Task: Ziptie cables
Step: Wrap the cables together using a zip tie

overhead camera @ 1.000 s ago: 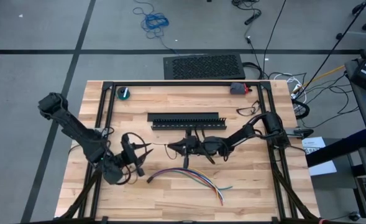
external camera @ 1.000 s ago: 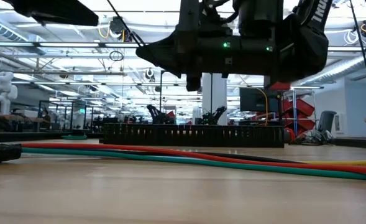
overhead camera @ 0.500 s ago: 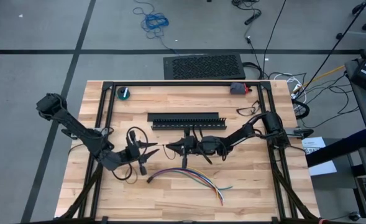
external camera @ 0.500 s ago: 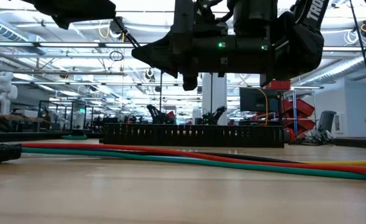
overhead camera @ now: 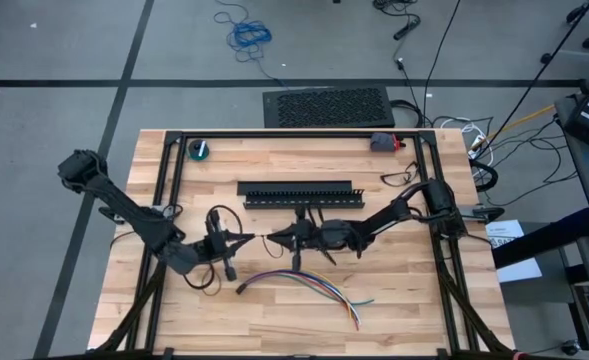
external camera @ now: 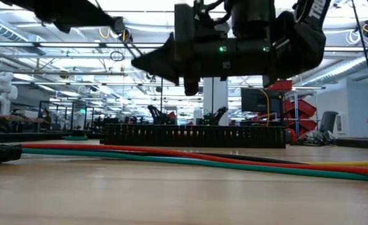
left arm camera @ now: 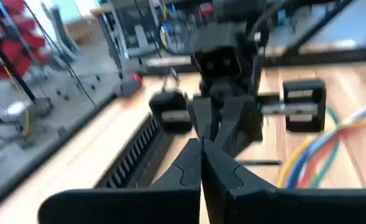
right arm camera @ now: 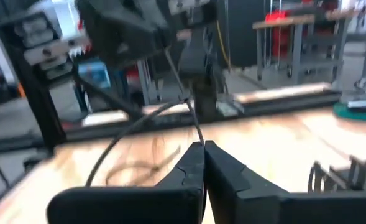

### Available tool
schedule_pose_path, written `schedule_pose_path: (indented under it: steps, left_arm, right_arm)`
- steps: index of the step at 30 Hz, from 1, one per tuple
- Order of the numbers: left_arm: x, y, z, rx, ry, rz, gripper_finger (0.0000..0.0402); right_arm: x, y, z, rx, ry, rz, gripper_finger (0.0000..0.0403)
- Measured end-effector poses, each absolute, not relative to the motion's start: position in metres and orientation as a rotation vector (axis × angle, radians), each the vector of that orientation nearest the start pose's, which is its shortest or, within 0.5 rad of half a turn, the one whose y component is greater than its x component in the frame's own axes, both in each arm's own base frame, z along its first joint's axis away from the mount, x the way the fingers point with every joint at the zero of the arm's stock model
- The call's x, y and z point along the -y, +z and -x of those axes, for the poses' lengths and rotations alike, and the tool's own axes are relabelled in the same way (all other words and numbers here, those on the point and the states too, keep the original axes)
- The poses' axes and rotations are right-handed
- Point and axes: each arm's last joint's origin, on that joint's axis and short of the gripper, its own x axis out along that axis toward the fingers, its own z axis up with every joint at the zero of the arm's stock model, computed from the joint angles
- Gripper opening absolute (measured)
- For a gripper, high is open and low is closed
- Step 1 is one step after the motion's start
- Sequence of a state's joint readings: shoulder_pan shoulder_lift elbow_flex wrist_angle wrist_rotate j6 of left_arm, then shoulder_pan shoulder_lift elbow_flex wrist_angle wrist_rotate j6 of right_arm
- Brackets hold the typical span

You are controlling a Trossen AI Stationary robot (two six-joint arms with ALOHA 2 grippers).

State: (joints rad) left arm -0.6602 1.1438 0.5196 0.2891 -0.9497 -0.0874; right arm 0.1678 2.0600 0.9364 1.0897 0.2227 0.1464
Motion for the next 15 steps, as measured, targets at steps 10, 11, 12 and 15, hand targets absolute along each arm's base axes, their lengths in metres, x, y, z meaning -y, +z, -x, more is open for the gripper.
schedule_pose_path:
  steps: [10, 11, 12, 15]
  left_arm:
    - [0.115, 0.212, -0.177, -0.545, 0.15, 0.023, 0.0001]
    - [0.115, 0.21, -0.176, -0.574, 0.13, 0.041, 0.0001]
    - [0.116, 0.209, -0.175, -0.601, 0.103, 0.051, 0.0001]
    - [0.116, 0.206, -0.174, -0.655, 0.062, 0.085, 0.0001]
  right_arm:
    - [-0.085, 0.159, -0.387, -0.46, 0.043, 0.152, 0.0113]
    - [-0.088, 0.162, -0.39, -0.509, 0.057, 0.162, 0.0123]
    - [-0.09, 0.165, -0.394, -0.549, 0.079, 0.163, 0.0131]
    - [-0.096, 0.166, -0.413, -0.617, 0.143, 0.157, 0.0143]
